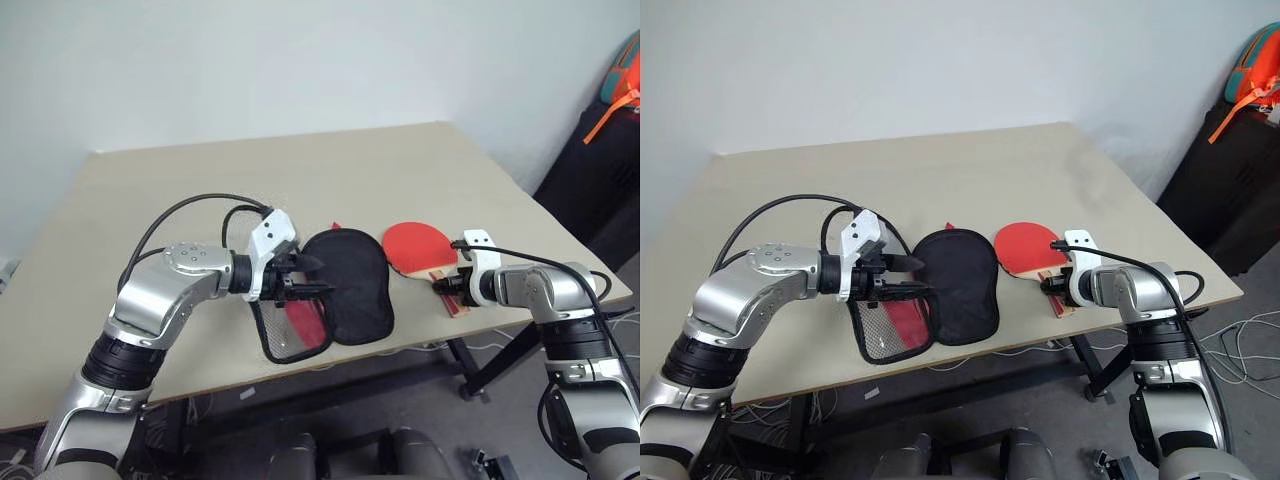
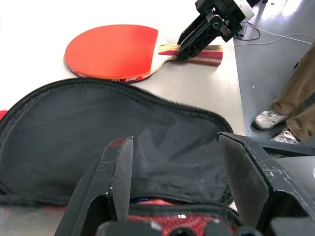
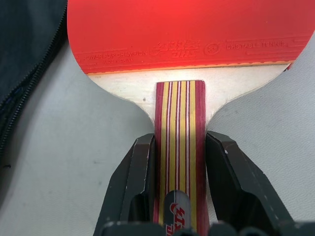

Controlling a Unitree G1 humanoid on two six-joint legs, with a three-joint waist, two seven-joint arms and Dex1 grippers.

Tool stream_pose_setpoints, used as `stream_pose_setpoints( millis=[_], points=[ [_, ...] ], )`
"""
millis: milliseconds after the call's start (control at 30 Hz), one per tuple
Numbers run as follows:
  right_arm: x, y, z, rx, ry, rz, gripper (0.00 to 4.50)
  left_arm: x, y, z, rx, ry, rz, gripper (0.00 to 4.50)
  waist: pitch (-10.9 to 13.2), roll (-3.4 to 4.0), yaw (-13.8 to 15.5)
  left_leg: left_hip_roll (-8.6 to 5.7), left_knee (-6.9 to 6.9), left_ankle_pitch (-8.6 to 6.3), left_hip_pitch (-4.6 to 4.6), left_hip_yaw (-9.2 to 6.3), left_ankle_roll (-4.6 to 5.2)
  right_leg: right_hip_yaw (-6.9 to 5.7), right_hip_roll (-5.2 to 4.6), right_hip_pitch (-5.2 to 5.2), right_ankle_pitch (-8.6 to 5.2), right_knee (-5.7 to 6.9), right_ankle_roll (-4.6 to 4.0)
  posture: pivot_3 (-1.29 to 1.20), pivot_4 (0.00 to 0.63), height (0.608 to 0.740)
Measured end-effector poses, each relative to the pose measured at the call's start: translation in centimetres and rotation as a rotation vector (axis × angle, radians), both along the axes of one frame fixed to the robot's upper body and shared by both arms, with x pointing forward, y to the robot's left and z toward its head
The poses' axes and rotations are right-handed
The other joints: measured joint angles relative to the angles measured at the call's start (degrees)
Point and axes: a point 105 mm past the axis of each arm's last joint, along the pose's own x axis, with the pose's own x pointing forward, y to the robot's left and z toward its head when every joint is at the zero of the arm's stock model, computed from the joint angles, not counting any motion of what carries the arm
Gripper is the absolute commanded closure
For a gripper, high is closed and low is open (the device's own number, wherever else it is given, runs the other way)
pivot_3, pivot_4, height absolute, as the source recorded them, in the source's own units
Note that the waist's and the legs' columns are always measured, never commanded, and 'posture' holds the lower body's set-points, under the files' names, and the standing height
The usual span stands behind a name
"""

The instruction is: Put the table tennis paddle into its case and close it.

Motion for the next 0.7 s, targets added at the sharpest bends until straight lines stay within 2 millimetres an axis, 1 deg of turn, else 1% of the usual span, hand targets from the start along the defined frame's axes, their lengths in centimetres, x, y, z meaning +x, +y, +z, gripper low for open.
stream_pose_setpoints(
  millis=[133,267,367,433,500,567,633,700],
  points=[
    [0.4,0.0,0.0,-0.008,-0.026,-0.01,3.33,0.0,1.2,1.0,0.004,-0.014,0.03,1.62,0.0,0.0,-0.03,0.03,0.0,0.0,-0.02,-0.04,0.0,0.06,0.03,-0.05,0.01,0.02,-0.02,0.0,0.0,0.724],
    [1.3,-1.1,0.1,-0.048,-0.067,-0.068,3.33,-0.3,2.9,2.3,-0.012,-0.024,0.075,1.62,0.02,0.03,0.02,0.01,0.0,0.0,-0.08,-0.04,0.0,0.07,0.03,-0.12,0.01,0.04,-0.02,0.0,0.0,0.724],
    [2.1,-2.2,0.9,-0.064,-0.101,-0.132,3.33,-0.6,4.3,2.7,-0.002,-0.018,0.115,1.62,0.03,0.05,-0.03,0.02,0.0,0.0,-0.09,-0.02,-0.01,0.1,0.05,-0.16,0.01,0.04,-0.02,0.0,0.0,0.724],
    [2.7,-2.2,2.0,-0.053,-0.13,-0.146,3.33,-0.9,5.5,2.7,0.009,-0.006,0.154,1.62,0.03,0.06,-0.07,0.07,-0.01,0.0,-0.08,-0.01,-0.02,0.13,0.11,-0.19,0.01,0.05,-0.02,0.0,0.0,0.724],
    [3.1,-1.6,3.3,-0.021,-0.151,-0.15,3.33,-1.4,7.2,2.9,0.013,0.01,0.205,1.62,0.04,0.06,-0.4,0.14,-0.05,0.0,-0.08,0.03,-0.05,0.17,0.17,-0.27,0.02,0.08,-0.03,0.0,0.0,0.724],
    [3.4,-0.6,4.8,0.028,-0.172,-0.144,3.33,-1.7,8.9,3.0,0.031,0.017,0.256,1.62,0.05,0.08,-0.4,0.19,-0.09,0.01,-0.09,0.01,-0.12,0.16,0.22,-0.3,0.01,0.09,-0.03,0.0,0.0,0.724],
    [3.3,1.2,6.2,0.074,-0.189,-0.103,3.33,-2.2,10.3,3.0,0.055,0.025,0.297,1.62,0.05,0.08,-0.36,0.21,-0.14,0.02,-0.08,0.02,-0.19,0.14,0.23,-0.32,0.01,0.08,-0.04,0.0,0.0,0.724],
    [3.0,2.8,7.0,0.105,-0.194,-0.063,3.33,-2.5,11.3,3.2,0.064,0.02,0.321,1.62,0.05,0.08,-0.21,0.19,-0.15,0.02,-0.08,0.03,-0.24,0.08,0.19,-0.28,0.01,0.07,-0.04,0.0,0.0,0.724]
  ],
)
